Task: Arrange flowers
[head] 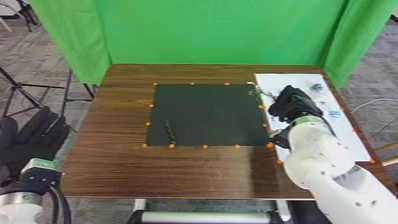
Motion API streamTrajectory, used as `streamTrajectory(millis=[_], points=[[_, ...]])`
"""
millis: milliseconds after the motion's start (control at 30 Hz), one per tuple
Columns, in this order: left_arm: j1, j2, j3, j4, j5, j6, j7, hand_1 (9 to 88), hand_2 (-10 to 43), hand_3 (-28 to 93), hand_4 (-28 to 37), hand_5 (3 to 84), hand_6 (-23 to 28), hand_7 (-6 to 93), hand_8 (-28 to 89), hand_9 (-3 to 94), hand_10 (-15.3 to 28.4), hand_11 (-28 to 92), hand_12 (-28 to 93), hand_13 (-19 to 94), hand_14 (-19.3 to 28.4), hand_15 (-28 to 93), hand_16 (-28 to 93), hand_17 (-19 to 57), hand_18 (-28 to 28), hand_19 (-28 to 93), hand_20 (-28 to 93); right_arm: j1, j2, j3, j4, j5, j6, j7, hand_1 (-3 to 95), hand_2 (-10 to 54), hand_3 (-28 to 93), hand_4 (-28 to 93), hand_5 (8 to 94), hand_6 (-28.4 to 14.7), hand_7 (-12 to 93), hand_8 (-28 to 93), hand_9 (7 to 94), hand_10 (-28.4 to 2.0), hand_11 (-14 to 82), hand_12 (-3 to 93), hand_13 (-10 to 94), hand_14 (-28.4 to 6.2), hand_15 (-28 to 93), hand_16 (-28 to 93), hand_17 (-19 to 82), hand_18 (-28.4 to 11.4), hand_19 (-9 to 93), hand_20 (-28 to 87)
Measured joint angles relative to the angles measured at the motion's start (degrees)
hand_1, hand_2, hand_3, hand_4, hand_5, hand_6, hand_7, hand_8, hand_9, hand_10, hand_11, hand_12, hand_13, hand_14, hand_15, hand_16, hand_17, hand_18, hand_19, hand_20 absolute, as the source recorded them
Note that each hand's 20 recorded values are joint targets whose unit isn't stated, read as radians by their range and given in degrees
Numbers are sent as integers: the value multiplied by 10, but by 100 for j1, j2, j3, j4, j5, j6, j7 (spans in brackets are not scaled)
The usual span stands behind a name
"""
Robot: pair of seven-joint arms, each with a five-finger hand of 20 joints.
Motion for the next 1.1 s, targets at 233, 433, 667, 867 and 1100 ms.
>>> streamTrajectory(millis=[233,433,667,867,1100], points=[[-176,44,115,34,11,0,-185,255,145,718,-282,374,74,166,-109,292,133,222,73,191,116,301,-118,-3,94,260,75,1024,-901,-1099,896,134,-506,12,525,-95,741,-212,802,-30,319,256,858,-130,409,396,777,-126,689,378,412,-284,924,291],[-254,73,223,55,35,-6,-319,253,143,713,-283,371,74,163,-109,290,132,220,72,190,114,297,-117,-3,94,257,75,1365,-1582,-1405,1383,291,-810,174,516,-95,746,-205,800,-29,326,255,859,-131,406,402,774,-128,694,381,411,-284,924,292],[-275,112,240,67,44,-6,-364,251,142,710,-283,370,73,162,-107,290,133,221,72,192,114,298,-116,-2,93,253,77,1357,-1860,-1678,1464,151,-1000,297,502,-95,747,-184,799,-29,329,250,859,-132,407,405,773,-129,698,381,411,-284,925,294],[-291,125,264,73,102,9,-375,250,141,711,-283,371,74,163,-107,290,134,223,72,192,117,302,-116,-3,94,252,78,1242,-1900,-1904,1431,-327,-1680,263,495,-95,745,-167,798,-30,333,253,859,-132,411,407,774,-129,702,383,411,-284,928,300],[-288,125,262,74,126,9,-372,250,140,710,-283,373,74,165,-107,292,136,224,72,192,117,304,-118,-4,95,253,78,1119,-1884,-2215,1406,-1005,-1801,140,490,-95,741,-159,807,-33,328,257,868,-135,414,397,792,-117,696,381,429,-284,931,318]])
